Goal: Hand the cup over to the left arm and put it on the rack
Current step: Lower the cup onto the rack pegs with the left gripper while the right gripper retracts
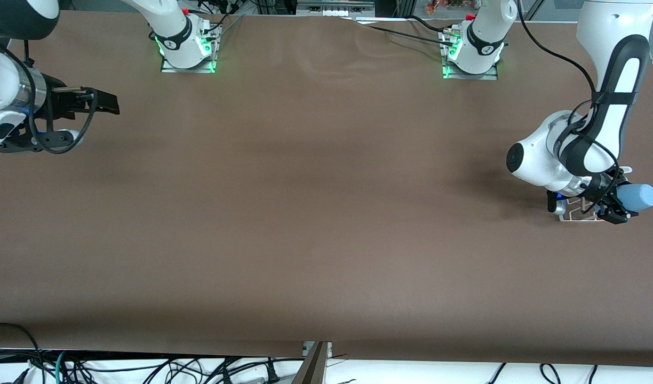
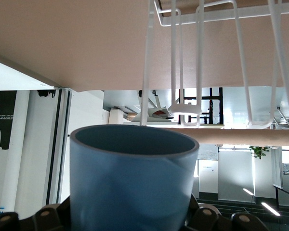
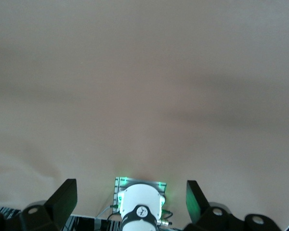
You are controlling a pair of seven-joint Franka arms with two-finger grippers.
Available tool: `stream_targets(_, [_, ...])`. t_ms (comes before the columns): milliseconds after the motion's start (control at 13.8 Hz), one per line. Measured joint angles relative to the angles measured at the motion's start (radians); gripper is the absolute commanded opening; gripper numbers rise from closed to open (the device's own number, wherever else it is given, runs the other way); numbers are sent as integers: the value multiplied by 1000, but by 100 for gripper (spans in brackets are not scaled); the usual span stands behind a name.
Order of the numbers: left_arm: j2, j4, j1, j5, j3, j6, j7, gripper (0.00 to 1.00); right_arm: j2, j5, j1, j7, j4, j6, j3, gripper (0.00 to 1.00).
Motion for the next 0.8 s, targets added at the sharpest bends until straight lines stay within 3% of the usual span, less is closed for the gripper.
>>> stream_targets(145, [0, -9, 0, 0, 0, -1, -8, 0, -64, -12, -146, 1, -85, 73, 113, 100])
stream_targets(218, [0, -12, 0, 0, 0, -2, -9, 0, -100, -14, -196, 1, -117, 97, 136, 100])
stream_targets(509, [0, -32, 0, 8, 0, -5, -43, 0, -204, -80, -251, 0, -146, 183, 143, 100])
stream_targets(800, [5, -57, 3, 34, 1, -6, -104, 0, -208, -79, -255, 8, -166, 233, 141, 100])
